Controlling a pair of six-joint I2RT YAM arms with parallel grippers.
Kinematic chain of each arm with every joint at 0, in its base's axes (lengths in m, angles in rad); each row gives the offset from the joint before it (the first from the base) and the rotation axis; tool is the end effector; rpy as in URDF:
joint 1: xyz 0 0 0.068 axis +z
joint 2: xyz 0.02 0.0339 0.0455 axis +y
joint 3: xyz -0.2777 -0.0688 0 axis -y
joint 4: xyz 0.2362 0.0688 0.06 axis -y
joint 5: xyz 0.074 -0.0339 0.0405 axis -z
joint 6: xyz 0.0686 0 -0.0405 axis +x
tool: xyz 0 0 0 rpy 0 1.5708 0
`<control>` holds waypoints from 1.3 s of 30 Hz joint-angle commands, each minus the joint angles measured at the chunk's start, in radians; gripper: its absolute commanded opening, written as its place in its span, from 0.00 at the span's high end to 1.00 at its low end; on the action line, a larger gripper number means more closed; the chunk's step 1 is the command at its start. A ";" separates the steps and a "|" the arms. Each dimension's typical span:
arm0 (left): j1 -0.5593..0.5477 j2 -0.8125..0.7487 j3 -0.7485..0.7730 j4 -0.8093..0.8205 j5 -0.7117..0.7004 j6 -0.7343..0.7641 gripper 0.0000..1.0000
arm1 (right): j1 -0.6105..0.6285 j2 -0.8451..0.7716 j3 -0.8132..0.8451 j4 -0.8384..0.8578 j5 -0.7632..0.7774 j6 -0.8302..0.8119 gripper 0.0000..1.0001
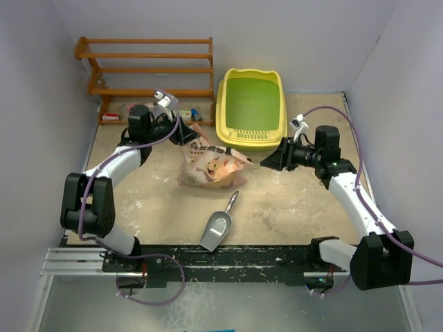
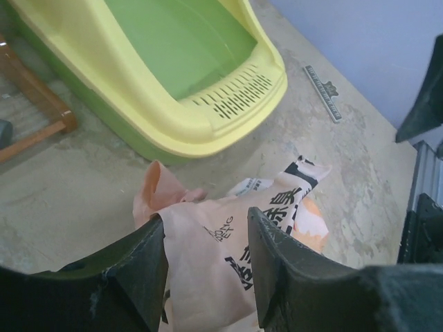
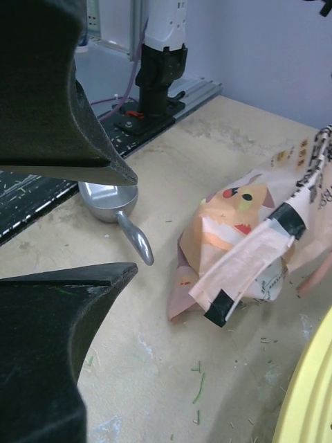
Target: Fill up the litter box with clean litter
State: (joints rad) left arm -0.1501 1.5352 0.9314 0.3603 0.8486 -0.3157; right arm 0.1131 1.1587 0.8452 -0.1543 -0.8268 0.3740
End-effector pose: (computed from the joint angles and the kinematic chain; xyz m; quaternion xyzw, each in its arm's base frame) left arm 0.3428 -0.1039 0.2775 0.1934 0.7364 -0.4451 0.4714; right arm 0.2521 0.0794 0.2979 -0.1072 0.8007 0.4478 0.3832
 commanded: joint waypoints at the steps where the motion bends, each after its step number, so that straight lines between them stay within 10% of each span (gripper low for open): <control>1: -0.020 0.087 0.193 -0.234 -0.054 0.168 0.49 | 0.007 -0.028 -0.009 0.001 0.010 -0.020 0.49; 7: -0.025 0.182 0.311 -0.308 -0.052 0.191 0.53 | 0.007 -0.030 -0.028 0.015 0.017 -0.022 0.49; 11: -0.025 0.139 0.237 -0.132 -0.011 0.109 0.83 | 0.007 -0.034 -0.039 0.017 0.027 -0.026 0.50; 13: -0.024 0.070 0.120 0.060 -0.009 0.049 0.99 | 0.007 -0.036 -0.047 0.021 0.021 -0.023 0.50; 21: -0.014 -0.080 -0.429 1.269 -0.058 -0.240 1.00 | 0.007 -0.007 -0.087 0.176 -0.075 0.063 0.50; 39: -0.062 -0.219 -0.286 1.289 0.169 -0.281 1.00 | 0.061 0.197 0.016 0.404 -0.225 0.138 0.47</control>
State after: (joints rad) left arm -0.2058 1.3884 0.5655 1.4536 1.0065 -0.5682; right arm 0.1421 1.3315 0.7959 0.1020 -0.9810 0.4740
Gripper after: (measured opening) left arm 0.007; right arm 0.526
